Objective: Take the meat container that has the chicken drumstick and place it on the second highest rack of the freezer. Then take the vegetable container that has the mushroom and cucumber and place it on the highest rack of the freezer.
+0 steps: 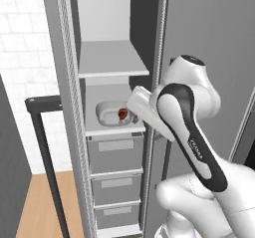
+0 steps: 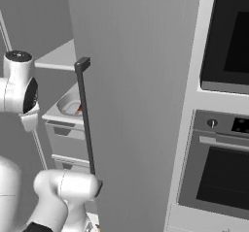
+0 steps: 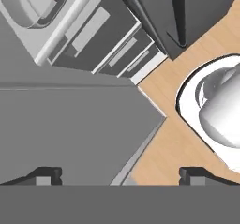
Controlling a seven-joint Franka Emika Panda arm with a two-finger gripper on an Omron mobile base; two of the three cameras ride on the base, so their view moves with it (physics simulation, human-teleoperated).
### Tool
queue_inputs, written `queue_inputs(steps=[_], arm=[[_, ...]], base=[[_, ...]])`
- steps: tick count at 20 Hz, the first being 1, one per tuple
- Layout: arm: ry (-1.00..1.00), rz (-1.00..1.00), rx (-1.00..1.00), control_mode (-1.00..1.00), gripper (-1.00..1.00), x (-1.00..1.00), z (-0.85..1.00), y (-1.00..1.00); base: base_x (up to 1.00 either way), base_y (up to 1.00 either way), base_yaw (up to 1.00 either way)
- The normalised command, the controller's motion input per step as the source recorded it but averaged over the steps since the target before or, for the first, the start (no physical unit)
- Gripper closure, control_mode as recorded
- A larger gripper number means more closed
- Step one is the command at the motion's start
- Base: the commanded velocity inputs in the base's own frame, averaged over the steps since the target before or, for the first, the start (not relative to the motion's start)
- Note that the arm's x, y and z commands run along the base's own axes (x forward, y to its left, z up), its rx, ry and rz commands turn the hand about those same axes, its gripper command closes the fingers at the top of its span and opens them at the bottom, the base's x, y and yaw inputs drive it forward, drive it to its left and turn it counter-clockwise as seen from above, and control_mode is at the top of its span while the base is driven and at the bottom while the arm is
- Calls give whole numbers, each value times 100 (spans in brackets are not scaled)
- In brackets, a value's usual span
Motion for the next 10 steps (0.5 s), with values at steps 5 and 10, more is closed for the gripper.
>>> queue_inputs(steps=[5, 10], arm=[[-20, 27, -7, -100, -100, -100, 7, -93], [-21, 15, 0, -100, -100, -100, 0, -80]], base=[[0, 0, 0], [0, 0, 0]])
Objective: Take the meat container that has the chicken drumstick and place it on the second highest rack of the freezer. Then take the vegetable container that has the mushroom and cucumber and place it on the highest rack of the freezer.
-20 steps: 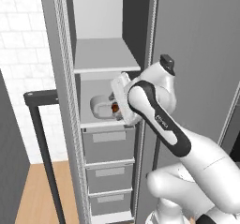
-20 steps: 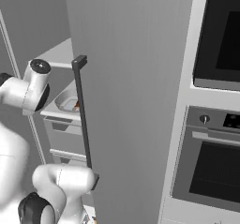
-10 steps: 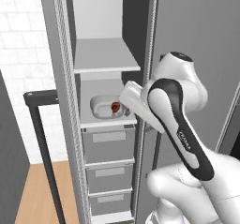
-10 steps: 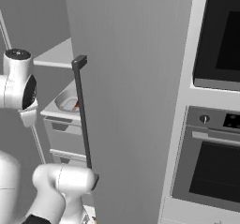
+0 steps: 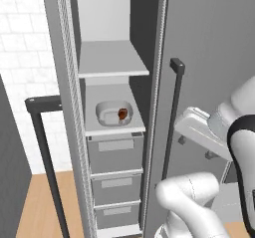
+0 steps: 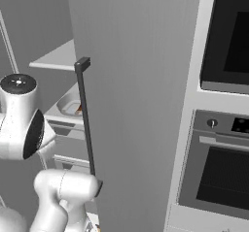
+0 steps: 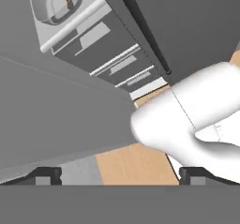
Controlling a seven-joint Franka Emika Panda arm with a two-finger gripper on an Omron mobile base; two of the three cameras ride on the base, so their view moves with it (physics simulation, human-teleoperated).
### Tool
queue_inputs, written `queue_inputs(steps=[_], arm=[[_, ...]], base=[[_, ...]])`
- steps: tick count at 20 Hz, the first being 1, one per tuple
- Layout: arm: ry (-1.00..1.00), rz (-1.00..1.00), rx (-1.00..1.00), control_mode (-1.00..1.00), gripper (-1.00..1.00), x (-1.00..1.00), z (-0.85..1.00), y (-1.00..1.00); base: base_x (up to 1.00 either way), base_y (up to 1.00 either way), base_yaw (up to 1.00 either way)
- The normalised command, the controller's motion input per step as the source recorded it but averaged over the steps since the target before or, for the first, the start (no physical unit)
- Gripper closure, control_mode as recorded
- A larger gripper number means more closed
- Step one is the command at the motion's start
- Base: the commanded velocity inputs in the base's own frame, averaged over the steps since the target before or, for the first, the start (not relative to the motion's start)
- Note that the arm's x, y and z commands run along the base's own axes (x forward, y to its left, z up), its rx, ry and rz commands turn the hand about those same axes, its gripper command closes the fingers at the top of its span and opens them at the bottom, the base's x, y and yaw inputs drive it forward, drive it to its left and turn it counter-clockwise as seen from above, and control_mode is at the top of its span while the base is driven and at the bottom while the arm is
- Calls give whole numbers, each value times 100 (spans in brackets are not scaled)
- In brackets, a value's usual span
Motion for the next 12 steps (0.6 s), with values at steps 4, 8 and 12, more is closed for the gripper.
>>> queue_inputs(steps=[4, 8, 12], arm=[[-11, 4, -4, -100, -100, -100, -5, -53], [0, 0, 0, 100, -100, -33, -2, -5], [0, 0, 0, 100, -100, 0, 0, 0]], base=[[0, 0, 0], [-7, 0, -1], [-5, -55, 1]])
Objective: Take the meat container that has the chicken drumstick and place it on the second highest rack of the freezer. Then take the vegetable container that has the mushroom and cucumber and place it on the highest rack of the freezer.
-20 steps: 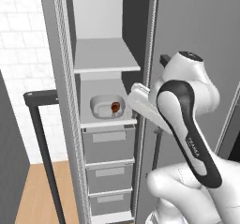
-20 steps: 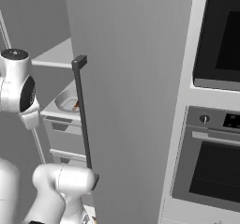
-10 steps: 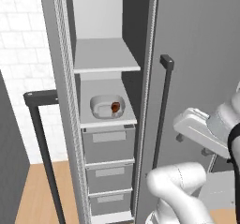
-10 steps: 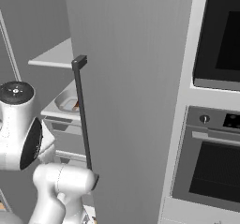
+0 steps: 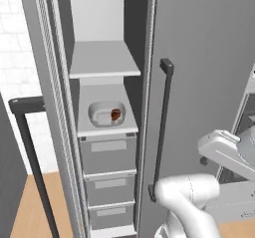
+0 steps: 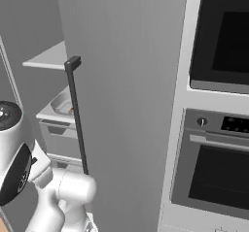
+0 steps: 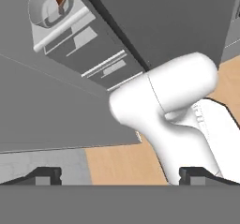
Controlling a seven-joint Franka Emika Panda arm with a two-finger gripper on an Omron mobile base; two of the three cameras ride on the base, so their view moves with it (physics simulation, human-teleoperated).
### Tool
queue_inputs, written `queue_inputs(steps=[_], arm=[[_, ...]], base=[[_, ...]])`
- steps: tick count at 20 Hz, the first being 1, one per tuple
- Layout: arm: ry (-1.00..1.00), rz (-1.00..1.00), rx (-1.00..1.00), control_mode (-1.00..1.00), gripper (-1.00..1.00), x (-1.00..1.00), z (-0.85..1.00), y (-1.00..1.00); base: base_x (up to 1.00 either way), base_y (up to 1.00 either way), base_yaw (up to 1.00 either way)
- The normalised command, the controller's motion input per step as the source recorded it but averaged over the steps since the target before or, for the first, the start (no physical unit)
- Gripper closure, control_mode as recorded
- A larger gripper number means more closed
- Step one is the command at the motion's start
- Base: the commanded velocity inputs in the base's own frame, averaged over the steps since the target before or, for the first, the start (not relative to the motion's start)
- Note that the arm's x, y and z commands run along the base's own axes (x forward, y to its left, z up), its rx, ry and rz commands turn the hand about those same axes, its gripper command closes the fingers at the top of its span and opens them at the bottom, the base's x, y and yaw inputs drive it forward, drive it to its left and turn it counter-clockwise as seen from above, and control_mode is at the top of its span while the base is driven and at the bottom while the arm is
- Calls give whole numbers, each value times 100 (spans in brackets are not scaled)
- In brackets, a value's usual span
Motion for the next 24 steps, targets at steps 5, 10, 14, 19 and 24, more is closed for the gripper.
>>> queue_inputs(steps=[5, 10, 14, 19, 24], arm=[[0, 0, 0, 100, -100, 0, 0, 0], [0, 0, 0, 100, -100, 0, 0, 0], [0, 0, 0, 100, -100, 0, 0, 0], [0, 0, 0, 100, -100, 0, 0, 0], [0, 0, 0, 100, -100, 0, 0, 0]], base=[[-68, -100, 13], [-98, -100, 23], [-44, -66, -39], [0, -1, -89], [0, 0, -94]])
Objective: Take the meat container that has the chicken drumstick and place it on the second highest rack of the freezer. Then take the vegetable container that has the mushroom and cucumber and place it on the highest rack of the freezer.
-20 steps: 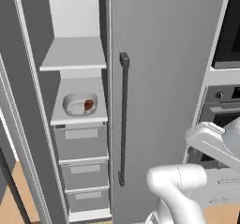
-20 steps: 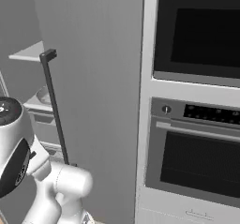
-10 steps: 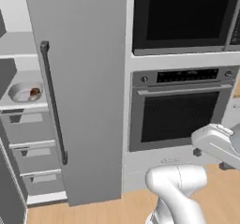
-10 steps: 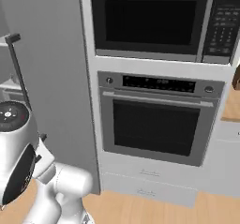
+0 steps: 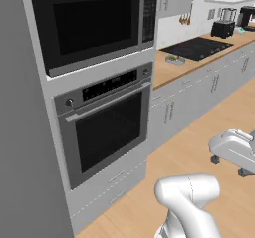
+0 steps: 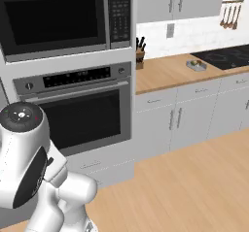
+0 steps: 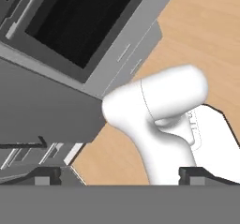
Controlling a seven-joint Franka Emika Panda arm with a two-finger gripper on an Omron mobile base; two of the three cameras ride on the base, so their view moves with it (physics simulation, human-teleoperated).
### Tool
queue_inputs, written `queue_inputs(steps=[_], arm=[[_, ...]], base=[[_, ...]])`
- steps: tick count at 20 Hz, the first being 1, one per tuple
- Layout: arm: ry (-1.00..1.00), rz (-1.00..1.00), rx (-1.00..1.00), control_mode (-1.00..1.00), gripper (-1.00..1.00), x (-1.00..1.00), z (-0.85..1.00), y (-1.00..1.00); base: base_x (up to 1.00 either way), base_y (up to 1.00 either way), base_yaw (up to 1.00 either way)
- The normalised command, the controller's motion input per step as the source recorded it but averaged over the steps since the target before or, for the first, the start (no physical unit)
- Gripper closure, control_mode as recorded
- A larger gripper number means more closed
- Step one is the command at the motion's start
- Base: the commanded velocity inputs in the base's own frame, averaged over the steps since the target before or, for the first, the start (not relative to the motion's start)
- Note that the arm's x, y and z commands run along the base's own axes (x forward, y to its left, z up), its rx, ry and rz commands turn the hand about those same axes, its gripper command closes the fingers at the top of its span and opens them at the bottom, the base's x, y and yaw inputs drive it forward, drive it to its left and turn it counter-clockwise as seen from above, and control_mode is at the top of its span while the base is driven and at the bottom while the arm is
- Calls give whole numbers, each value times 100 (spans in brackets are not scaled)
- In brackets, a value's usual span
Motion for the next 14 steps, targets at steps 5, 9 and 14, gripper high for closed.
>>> queue_inputs(steps=[5, 9, 14], arm=[[0, 0, 0, 100, -100, 0, 0, 0], [0, 0, 0, 100, -100, 0, 0, 0], [0, 0, 0, 100, -100, 0, 0, 0]], base=[[0, 0, -89], [45, 0, -69], [95, 1, -45]])
